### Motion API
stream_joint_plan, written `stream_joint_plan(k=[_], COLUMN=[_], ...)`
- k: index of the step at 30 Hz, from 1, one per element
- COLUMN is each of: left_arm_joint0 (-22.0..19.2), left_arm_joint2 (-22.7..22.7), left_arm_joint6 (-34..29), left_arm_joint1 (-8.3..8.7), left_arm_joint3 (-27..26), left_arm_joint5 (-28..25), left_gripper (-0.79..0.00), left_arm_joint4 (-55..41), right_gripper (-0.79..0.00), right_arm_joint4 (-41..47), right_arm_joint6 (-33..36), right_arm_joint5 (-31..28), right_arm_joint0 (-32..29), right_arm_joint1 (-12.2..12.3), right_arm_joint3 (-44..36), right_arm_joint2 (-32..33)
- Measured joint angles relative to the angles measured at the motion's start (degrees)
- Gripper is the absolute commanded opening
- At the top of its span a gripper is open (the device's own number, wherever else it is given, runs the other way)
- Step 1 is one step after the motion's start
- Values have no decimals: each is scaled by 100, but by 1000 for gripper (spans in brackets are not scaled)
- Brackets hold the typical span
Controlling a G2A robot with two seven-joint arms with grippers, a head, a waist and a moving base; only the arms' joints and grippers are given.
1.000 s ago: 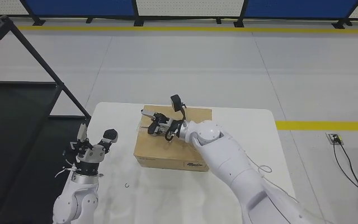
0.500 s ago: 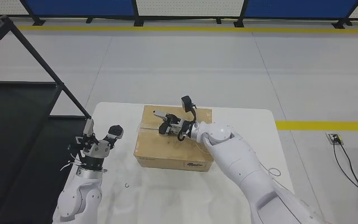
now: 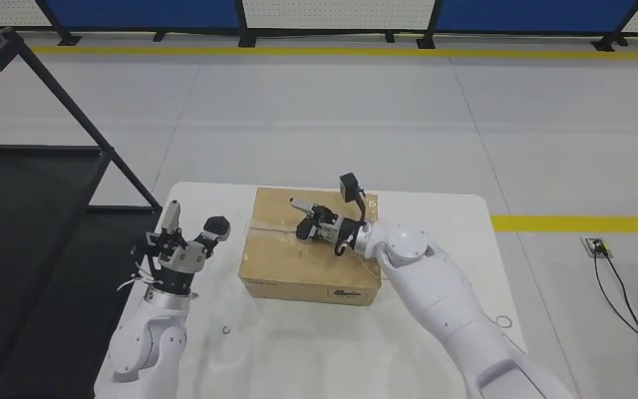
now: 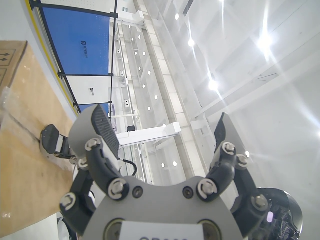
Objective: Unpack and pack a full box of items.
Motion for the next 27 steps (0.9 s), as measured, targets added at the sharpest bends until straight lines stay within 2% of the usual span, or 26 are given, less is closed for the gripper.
stream_joint_plan(k=[13,23,27], left_arm_joint0=[-114,-231,-280], left_arm_joint2=[93,242,278], left_arm_joint6=[9,6,5], left_arm_joint1=[2,-6,-7], left_arm_joint3=[102,212,267], left_arm_joint5=[33,83,102], left_gripper=[0,0,0], left_arm_joint4=[26,95,107], right_gripper=[0,0,0], right_arm_joint4=[-1092,-1609,-1550], right_arm_joint6=[-144,-449,-595], right_arm_joint5=[1515,2149,2146], right_arm_joint0=[-1234,-1990,-2322], right_arm_joint1=[622,907,995], right_arm_joint3=[-2554,-3674,-4004], right_arm_joint2=[847,1520,1857])
